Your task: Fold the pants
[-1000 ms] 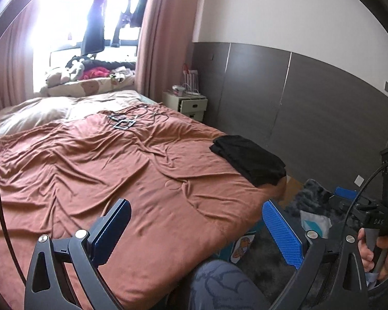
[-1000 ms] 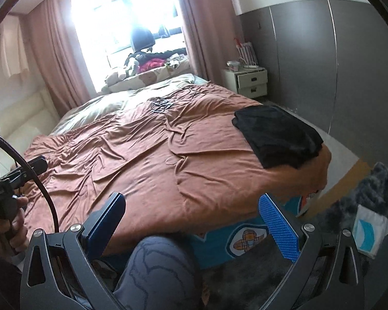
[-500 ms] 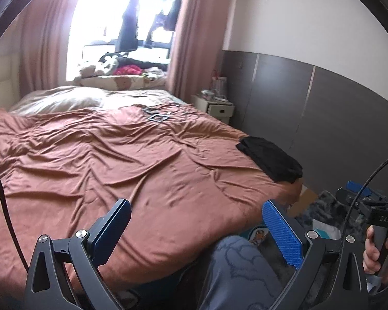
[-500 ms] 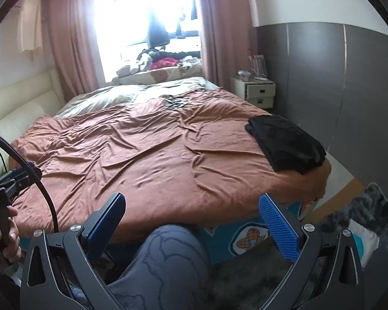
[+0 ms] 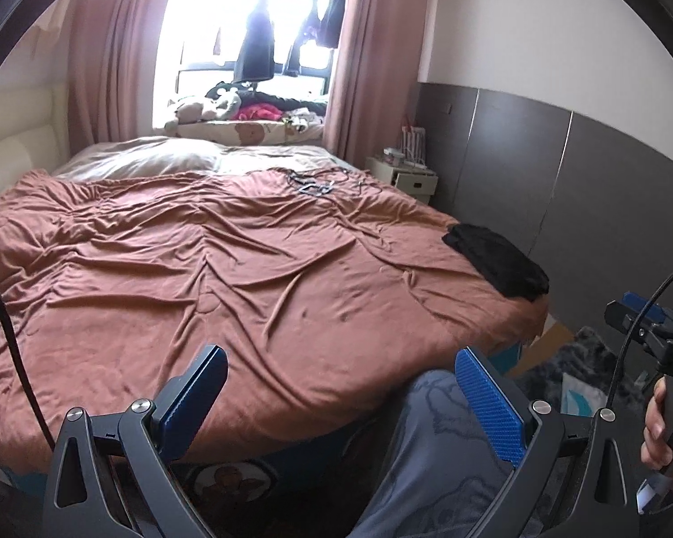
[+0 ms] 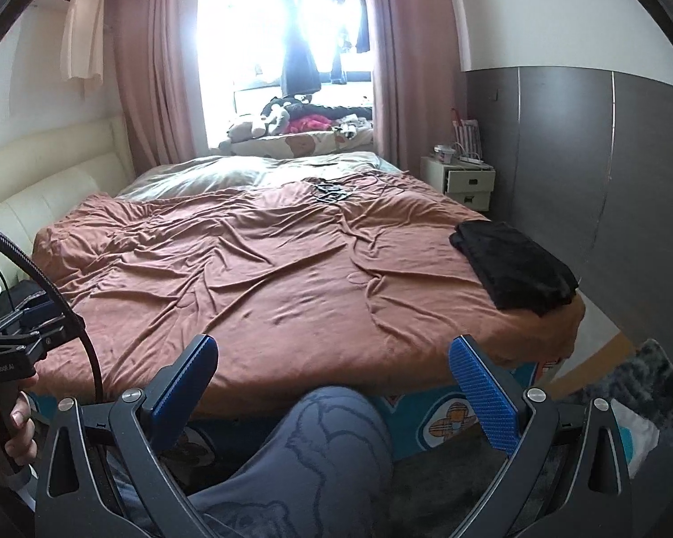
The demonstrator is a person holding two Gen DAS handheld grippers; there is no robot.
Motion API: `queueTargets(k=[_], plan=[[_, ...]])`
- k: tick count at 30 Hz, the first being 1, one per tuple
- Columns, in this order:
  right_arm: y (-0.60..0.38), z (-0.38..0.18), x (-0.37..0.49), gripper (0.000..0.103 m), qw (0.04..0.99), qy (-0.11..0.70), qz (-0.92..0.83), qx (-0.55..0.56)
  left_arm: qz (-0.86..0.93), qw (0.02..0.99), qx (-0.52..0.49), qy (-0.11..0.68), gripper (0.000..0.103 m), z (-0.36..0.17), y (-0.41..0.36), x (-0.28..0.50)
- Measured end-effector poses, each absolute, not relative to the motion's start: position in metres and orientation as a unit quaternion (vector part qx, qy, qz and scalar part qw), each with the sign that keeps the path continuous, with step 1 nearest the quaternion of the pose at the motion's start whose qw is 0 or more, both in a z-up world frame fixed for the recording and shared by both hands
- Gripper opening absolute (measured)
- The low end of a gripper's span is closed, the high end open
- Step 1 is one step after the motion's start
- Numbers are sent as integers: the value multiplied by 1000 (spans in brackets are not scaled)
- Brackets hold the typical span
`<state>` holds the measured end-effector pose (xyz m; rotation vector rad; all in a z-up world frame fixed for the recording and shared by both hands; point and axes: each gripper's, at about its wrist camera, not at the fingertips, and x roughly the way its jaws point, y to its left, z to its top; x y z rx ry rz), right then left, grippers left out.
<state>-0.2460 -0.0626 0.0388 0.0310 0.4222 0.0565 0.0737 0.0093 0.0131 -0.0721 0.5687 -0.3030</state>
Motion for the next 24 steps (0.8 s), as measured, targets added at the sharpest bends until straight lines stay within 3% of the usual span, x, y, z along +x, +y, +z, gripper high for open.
queueTargets(k=[24], plan=[[-59,12,-249,103,977,209,22,48,-131,952,-9,275,103,7,9,51]])
